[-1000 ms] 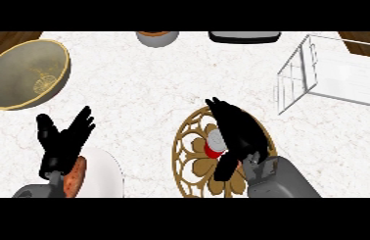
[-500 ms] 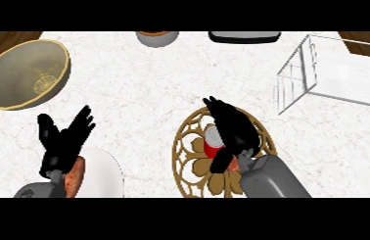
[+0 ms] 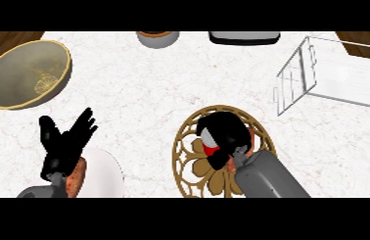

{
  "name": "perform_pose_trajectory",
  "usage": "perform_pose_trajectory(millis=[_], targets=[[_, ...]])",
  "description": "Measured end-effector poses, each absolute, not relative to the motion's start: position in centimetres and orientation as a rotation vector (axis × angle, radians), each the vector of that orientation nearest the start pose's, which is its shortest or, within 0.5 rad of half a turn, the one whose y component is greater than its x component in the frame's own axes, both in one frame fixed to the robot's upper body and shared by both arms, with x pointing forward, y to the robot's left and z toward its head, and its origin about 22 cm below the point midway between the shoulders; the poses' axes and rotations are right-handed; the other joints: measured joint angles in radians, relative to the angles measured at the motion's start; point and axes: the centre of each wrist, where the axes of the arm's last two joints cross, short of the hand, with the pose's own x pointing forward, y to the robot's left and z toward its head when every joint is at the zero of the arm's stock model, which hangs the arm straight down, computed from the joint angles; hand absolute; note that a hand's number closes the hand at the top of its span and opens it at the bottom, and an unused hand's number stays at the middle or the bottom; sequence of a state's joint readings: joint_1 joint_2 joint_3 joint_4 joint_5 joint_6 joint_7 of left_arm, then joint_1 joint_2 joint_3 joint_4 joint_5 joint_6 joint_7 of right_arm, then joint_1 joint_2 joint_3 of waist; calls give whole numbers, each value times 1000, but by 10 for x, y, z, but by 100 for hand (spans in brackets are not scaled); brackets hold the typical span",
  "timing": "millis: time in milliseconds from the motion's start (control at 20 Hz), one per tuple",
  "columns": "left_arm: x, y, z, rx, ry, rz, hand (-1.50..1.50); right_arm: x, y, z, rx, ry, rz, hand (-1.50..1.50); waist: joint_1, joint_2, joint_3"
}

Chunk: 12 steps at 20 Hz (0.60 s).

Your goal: Pick the can from the placemat and place it in the tiered shelf

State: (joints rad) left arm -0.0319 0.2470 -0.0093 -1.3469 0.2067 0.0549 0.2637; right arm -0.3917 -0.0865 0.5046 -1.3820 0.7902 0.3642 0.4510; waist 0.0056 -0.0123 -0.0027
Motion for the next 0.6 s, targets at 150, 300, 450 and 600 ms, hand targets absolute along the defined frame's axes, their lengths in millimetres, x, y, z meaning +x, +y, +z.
perform_pose_trajectory(millis=[150,300,450,600], targets=[[250,296,-22,89,-1120,42,0,281,-91,36,-454,-1175,1394,150,-3,-4,-2],[247,292,-25,89,-1119,43,0,272,-90,36,-441,-1225,1384,150,-6,-3,-3],[249,295,-22,94,-1118,49,0,264,-88,38,-408,-1294,1376,150,-6,2,-1],[245,295,-28,96,-1118,48,0,254,-112,41,-431,-1296,1299,150,-11,6,1]])
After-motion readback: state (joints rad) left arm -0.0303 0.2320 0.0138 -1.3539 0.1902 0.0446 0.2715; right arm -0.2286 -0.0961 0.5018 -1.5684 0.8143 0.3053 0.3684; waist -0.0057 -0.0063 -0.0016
